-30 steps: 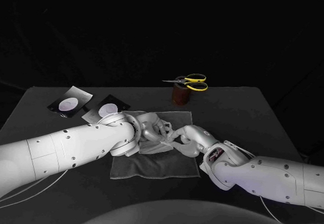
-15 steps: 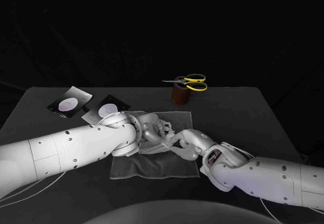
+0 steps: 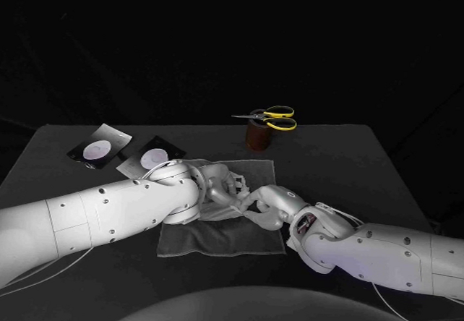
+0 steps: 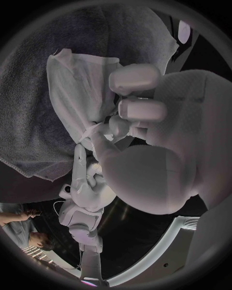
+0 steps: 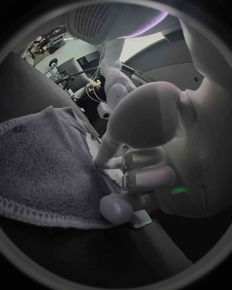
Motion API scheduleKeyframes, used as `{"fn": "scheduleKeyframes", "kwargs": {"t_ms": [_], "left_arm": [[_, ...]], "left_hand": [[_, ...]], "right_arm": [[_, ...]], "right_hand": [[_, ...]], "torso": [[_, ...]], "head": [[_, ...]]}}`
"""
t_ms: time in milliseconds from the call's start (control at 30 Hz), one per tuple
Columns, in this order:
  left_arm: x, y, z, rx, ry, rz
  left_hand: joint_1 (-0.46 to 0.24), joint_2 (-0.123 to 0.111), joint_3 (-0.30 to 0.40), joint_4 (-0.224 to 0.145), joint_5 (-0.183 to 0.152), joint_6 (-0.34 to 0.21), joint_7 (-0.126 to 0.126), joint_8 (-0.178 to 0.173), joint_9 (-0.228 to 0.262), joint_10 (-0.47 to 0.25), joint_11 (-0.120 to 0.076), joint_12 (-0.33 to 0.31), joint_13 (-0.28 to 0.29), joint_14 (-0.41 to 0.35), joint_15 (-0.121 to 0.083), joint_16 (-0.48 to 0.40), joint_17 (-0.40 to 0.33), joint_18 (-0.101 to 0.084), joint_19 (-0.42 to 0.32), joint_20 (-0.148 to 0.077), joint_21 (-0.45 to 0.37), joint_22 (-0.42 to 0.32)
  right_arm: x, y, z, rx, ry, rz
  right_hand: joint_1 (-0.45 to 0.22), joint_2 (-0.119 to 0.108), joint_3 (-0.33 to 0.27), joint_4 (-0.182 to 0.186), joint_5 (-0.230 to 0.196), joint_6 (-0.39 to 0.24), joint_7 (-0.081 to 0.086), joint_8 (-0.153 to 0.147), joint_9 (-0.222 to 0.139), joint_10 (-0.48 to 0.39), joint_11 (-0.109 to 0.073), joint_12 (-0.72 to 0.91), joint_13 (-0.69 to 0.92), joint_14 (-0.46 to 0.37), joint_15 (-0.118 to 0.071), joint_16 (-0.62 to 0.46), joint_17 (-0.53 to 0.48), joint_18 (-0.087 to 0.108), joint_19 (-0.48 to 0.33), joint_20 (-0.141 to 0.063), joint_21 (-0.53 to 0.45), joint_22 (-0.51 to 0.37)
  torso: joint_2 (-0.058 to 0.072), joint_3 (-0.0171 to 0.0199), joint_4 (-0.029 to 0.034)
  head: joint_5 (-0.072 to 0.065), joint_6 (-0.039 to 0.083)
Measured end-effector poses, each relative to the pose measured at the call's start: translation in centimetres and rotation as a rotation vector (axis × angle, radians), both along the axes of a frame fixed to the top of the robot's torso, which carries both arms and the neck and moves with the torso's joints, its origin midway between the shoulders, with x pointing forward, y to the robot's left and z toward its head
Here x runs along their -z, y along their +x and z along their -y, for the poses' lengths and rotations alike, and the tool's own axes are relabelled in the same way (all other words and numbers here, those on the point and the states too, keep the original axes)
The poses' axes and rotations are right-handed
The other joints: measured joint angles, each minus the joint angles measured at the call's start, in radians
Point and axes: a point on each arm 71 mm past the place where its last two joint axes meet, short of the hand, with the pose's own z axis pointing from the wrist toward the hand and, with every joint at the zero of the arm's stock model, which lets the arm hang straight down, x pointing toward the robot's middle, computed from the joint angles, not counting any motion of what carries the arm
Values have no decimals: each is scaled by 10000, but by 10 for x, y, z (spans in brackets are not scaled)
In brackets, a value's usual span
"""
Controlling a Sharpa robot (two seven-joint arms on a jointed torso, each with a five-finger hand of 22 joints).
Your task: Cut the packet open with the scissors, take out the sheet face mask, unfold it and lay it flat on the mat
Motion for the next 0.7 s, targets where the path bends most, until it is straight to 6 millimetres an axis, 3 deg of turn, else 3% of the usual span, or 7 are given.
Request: {"fn": "scheduleKeyframes", "kwargs": {"t_ms": [100,233,367,700], "left_arm": [[0,0,2,49,68,-3],[2,1,3,54,240,-5],[3,3,3,37,438,13],[2,3,8,191,852,199]], "left_hand": [[-108,-13,-200,147,0,0,0,-1,46,0,0,9,39,0,0,0,0,-1,0,0,0,-4],[-620,-69,-804,752,3,2,-1,-62,125,17,-17,9,147,0,0,39,0,-1,20,-20,68,-8],[-695,-143,-1064,1013,3,6,-5,-62,188,65,-6,56,217,0,1,55,0,-1,33,-34,68,-7],[-210,-147,-1429,1015,32,192,-190,81,413,275,-148,275,628,34,-107,104,0,-1,86,-88,185,-5]], "right_arm": [[0,0,0,-7,-9,12],[0,0,0,5,-27,22],[0,0,0,12,-34,24],[0,0,0,20,-54,24]], "right_hand": [[0,0,0,0,0,0,0,0,-1,0,0,0,1,0,0,0,-1,0,0,0,0,0],[0,0,0,0,0,-1,-1,-1,-17,0,0,-1,4,0,1,-1,0,2,0,0,-47,-6],[0,0,0,0,0,-1,-2,-1,-10,0,0,-1,7,-1,1,-2,2,2,0,0,-47,-15],[1,0,0,0,0,7,3,-18,-18,-1,-1,-19,8,-1,1,-26,9,2,0,0,-49,-17]], "torso": [[2,-1,0],[4,6,0],[5,7,-3],[4,7,-5]], "head": [[-3,0],[-6,0],[-13,0],[-26,0]]}}
